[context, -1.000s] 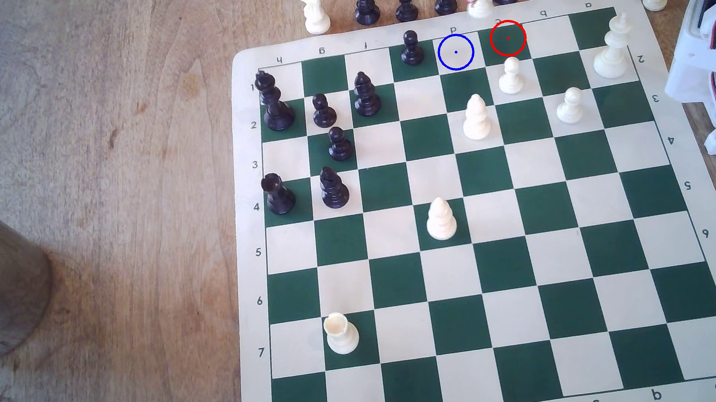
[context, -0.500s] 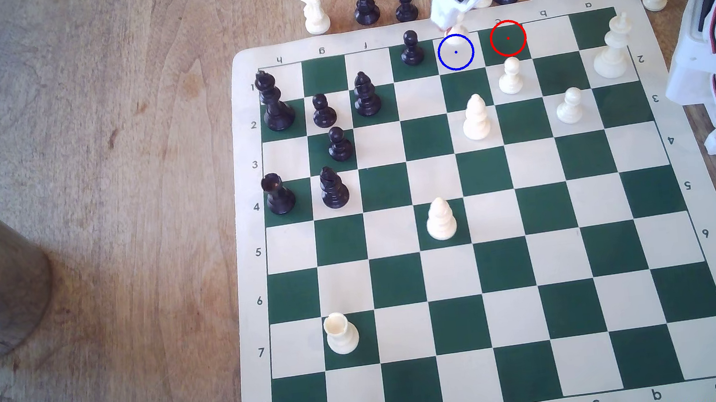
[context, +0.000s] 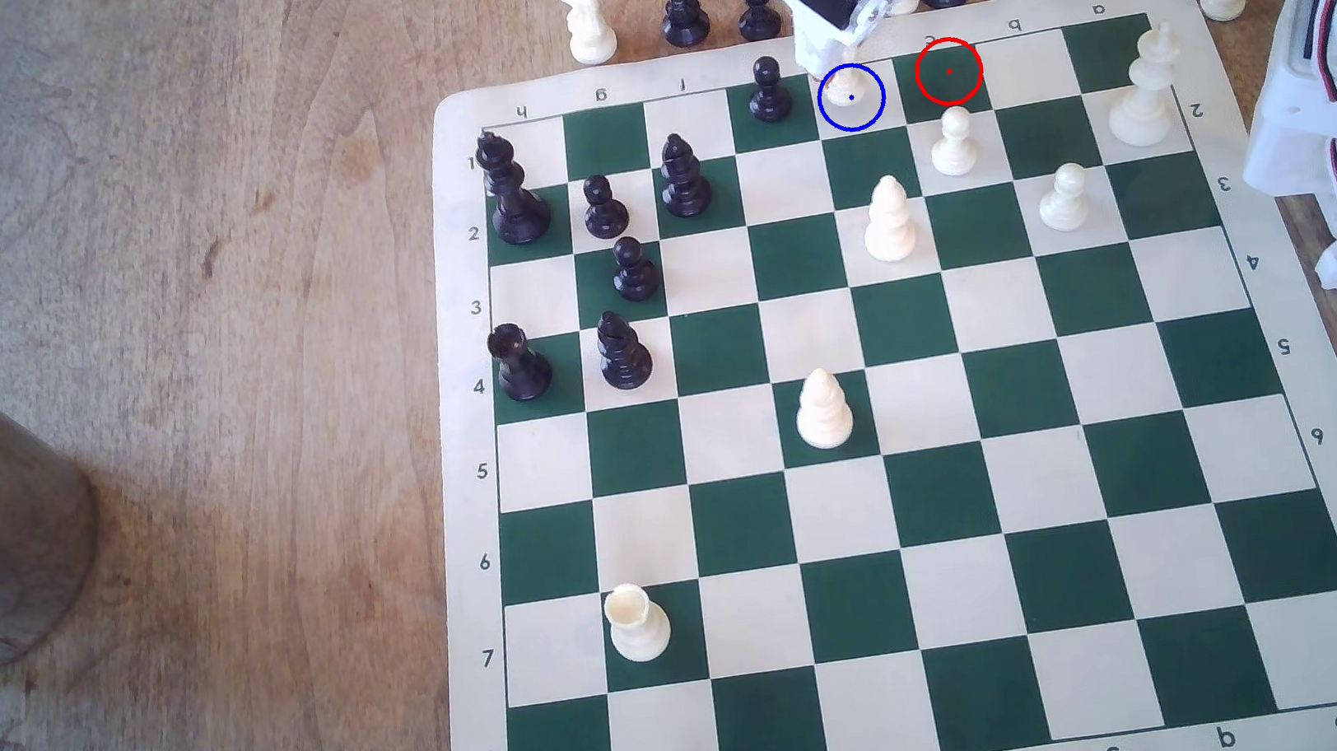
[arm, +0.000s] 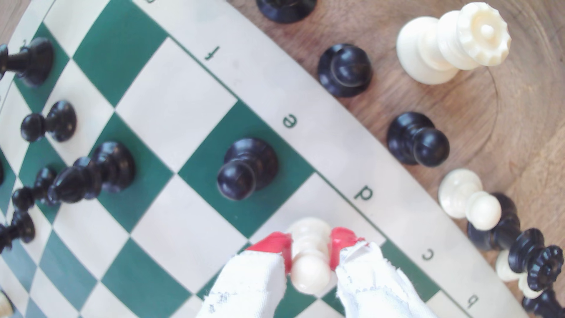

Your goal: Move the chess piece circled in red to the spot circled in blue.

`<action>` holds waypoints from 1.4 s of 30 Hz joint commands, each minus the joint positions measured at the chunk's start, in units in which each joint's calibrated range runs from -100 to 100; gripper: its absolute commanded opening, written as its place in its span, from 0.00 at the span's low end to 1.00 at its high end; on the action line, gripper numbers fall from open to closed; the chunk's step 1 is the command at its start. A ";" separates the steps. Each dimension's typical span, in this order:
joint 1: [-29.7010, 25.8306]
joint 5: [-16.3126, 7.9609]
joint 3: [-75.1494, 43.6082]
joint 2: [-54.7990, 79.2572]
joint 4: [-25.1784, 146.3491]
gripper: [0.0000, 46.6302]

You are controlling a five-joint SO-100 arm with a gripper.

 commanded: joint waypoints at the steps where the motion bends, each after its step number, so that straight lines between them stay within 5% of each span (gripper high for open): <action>1: 0.16 0.20 -4.03 0.24 -0.83 0.07; 11: 1.09 0.63 -3.76 1.17 -1.24 0.10; 18: 1.88 0.93 -3.94 0.75 -0.18 0.40; 34: 0.55 1.07 -2.94 -14.96 15.30 0.47; 42: -2.11 2.20 12.02 -37.20 19.64 0.50</action>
